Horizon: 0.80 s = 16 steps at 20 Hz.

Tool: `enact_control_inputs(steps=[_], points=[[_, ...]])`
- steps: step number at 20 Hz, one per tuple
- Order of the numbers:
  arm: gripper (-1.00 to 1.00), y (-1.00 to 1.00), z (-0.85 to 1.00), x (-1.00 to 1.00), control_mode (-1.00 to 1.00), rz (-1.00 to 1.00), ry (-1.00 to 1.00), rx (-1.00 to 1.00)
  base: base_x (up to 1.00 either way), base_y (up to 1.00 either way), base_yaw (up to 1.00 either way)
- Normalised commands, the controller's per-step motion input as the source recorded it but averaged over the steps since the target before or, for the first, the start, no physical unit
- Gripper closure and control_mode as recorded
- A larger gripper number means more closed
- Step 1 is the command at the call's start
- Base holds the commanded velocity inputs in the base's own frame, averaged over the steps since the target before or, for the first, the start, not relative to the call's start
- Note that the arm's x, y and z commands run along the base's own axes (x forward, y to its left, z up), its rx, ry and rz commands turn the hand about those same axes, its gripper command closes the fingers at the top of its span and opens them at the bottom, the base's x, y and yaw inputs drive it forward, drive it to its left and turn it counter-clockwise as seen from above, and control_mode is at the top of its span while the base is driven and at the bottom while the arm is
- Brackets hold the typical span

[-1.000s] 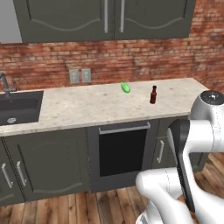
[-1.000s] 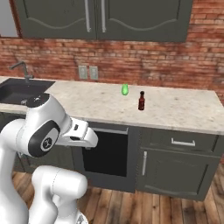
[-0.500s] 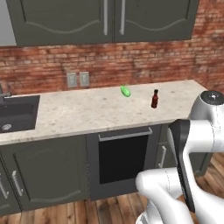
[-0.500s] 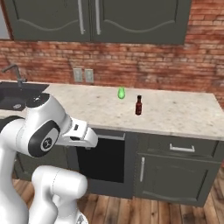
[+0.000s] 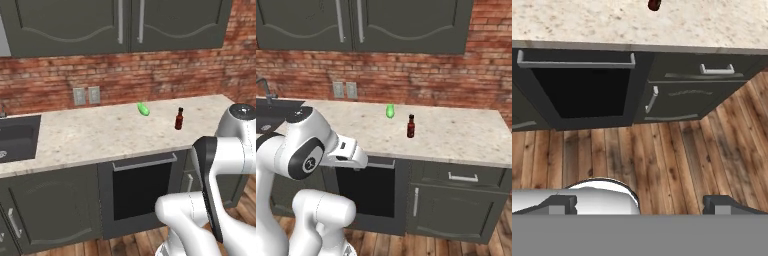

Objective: Pick the condiment bottle and condiment bottle from the counter and place them in the cabinet.

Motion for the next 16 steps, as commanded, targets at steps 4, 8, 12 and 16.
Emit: enact_control_inputs(steps=[4, 8, 12, 16], points=[[-1.00, 0.00, 0.00, 0.00, 1.00, 0.00, 0.00, 0.00, 0.35, 0.04, -0.05], [-1.00, 0.00, 0.00, 0.00, 1.00, 0.00, 0.00, 0.00, 0.35, 0.02, -0.05], [-1.00, 0.00, 0.00, 0.00, 1.00, 0.00, 0.00, 0.00, 0.38, 0.01, -0.06], [-1.00, 0.00, 0.00, 0.00, 1.00, 0.00, 0.00, 0.00, 0.37, 0.01, -0.05]])
